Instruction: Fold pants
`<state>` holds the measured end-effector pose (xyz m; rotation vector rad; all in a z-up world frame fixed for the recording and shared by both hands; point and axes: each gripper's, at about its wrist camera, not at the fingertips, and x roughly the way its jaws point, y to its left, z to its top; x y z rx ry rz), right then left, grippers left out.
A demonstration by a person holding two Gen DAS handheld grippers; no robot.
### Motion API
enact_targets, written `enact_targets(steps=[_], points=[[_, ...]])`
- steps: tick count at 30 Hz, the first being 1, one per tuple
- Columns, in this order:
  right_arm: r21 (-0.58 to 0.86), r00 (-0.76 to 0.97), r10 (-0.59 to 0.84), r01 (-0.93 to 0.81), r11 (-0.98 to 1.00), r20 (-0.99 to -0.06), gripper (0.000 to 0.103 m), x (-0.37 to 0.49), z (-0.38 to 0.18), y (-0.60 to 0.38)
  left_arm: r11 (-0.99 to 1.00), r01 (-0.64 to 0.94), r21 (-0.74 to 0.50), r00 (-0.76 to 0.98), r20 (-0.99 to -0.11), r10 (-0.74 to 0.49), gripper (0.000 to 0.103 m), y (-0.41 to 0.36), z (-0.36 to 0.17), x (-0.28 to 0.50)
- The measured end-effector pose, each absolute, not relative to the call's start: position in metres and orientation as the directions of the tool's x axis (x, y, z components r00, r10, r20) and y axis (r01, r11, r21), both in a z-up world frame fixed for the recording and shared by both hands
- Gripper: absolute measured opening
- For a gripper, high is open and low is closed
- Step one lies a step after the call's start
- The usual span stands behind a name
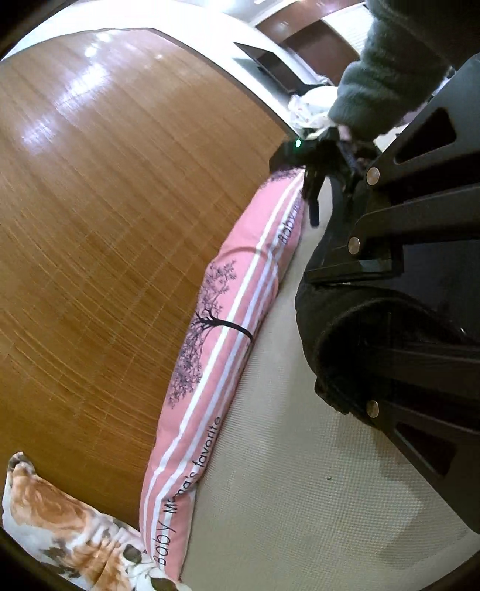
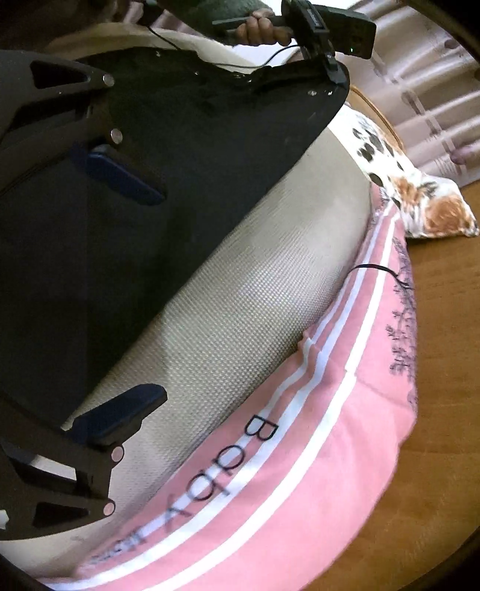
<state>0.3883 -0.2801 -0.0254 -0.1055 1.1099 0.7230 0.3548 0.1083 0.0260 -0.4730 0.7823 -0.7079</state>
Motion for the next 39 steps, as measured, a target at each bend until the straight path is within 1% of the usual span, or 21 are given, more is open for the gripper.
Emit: enact_targets(steps=[1,2,4,7,11,12,13,14,15,18,19,20,21,22,25,27,31,39], points=[[0.279,0.232,0.487,-0.584,0.762,-0.842,0.088,0.392,-0.027,-0.28,0.678,0.392,-0.622,0.505,-0.47,-0.723,0.01,0.108,0.026,0.354],[0.302,0.208,0.503,-0.59,0.749,-0.839,0.086,0.397,-0.031,-0.282,0.677,0.391,-0.623,0.507,-0.468,-0.724,0.01,0.11,0.028,0.352],[0.361,0.149,0.539,-0.594,0.719,-0.829,0.079,0.408,-0.038,-0.286,0.684,0.39,-0.617,0.511,-0.473,-0.718,0.01,0.109,0.029,0.351],[0.432,0.072,0.587,-0.606,0.668,-0.807,0.074,0.413,-0.045,-0.287,0.693,0.381,-0.612,0.515,-0.482,-0.709,0.01,0.11,0.03,0.351],[0.439,0.016,0.581,-0.638,0.632,-0.814,0.068,0.408,-0.054,-0.289,0.707,0.365,-0.605,0.521,-0.497,-0.694,0.01,0.111,0.028,0.352],[0.439,0.014,0.581,-0.641,0.629,-0.814,0.062,0.408,-0.054,-0.289,0.71,0.363,-0.604,0.521,-0.5,-0.692,0.01,0.111,0.027,0.352],[0.441,0.011,0.584,-0.644,0.626,-0.812,0.054,0.406,-0.053,-0.291,0.714,0.358,-0.601,0.522,-0.505,-0.687,0.01,0.111,0.026,0.353],[0.441,0.007,0.582,-0.645,0.624,-0.813,0.05,0.405,-0.054,-0.292,0.717,0.355,-0.599,0.524,-0.508,-0.684,0.01,0.111,0.026,0.354],[0.43,0.009,0.571,-0.648,0.628,-0.821,0.043,0.403,-0.054,-0.294,0.721,0.351,-0.597,0.525,-0.512,-0.68,0.01,0.11,0.025,0.354],[0.402,0.037,0.55,-0.643,0.652,-0.834,0.034,0.397,-0.054,-0.303,0.734,0.344,-0.586,0.526,-0.527,-0.668,0.01,0.109,0.021,0.357],[0.388,0.05,0.541,-0.642,0.661,-0.84,0.027,0.394,-0.053,-0.308,0.737,0.342,-0.583,0.527,-0.53,-0.665,0.01,0.108,0.021,0.358],[0.365,0.069,0.526,-0.644,0.672,-0.848,0.023,0.391,-0.052,-0.31,0.741,0.339,-0.58,0.527,-0.536,-0.66,0.01,0.108,0.02,0.36],[0.345,0.086,0.512,-0.644,0.683,-0.854,0.016,0.388,-0.051,-0.31,0.747,0.336,-0.574,0.527,-0.543,-0.654,0.01,0.107,0.018,0.361],[0.324,0.105,0.496,-0.64,0.697,-0.862,0.012,0.385,-0.05,-0.309,0.752,0.335,-0.567,0.529,-0.548,-0.648,0.01,0.107,0.017,0.362],[0.242,0.172,0.442,-0.639,0.73,-0.88,0.009,0.374,-0.041,-0.306,0.774,0.325,-0.543,0.541,-0.565,-0.623,0.01,0.104,0.014,0.364],[0.174,0.232,0.394,-0.625,0.761,-0.889,0.008,0.362,-0.032,-0.301,0.79,0.324,-0.52,0.55,-0.576,-0.605,0.01,0.103,0.014,0.363],[0.074,0.327,0.323,-0.591,0.803,-0.888,0.008,0.339,-0.006,-0.298,0.794,0.344,-0.502,0.563,-0.566,-0.602,0.01,0.104,0.024,0.351],[0.01,0.454,0.265,-0.491,0.871,-0.851,0.007,0.264,0.057,-0.306,0.758,0.437,-0.484,0.563,-0.51,-0.65,0.01,0.112,0.061,0.299]])
